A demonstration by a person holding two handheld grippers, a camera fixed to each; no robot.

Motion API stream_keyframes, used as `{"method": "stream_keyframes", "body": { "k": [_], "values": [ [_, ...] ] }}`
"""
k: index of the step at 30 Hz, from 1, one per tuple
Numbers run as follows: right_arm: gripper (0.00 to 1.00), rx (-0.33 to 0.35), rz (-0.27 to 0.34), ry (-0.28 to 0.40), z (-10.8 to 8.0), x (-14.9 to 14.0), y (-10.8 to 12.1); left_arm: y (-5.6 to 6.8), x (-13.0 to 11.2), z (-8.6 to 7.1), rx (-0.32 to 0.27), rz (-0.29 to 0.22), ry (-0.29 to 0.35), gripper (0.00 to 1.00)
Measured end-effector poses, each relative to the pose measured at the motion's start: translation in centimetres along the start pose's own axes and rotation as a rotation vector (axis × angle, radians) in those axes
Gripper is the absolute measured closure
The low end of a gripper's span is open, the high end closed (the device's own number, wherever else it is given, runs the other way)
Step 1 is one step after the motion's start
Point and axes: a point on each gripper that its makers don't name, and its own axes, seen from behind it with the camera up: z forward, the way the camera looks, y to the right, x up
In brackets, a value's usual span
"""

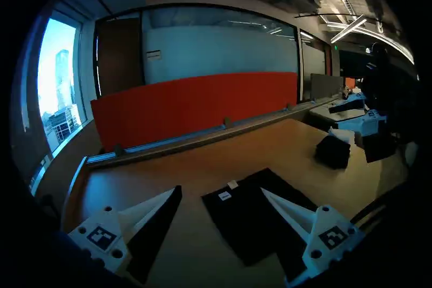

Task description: Fold towel

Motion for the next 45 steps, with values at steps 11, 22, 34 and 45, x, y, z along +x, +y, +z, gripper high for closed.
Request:
{"method": "stream_keyframes", "body": {
  "k": [11,22,34,45],
  "values": [
    [0.00,0.030,-0.009,-0.093,1.0,-5.2,-1.3,2.2,-4.8,1.7,-0.060,0.025,-0.075,0.03],
    [0.00,0.072,-0.021,-0.174,2.0,-10.0,-2.6,4.2,-9.6,3.3,-0.116,0.041,-0.157,0.03],
    [0.00,0.119,-0.031,-0.258,3.3,-15.2,-4.9,6.2,-15.4,4.4,-0.167,0.043,-0.262,0.03],
    [0.00,0.147,-0.040,-0.334,4.1,-19.6,-6.3,6.8,-20.2,5.2,-0.189,0.057,-0.359,0.03]
  ]
}}
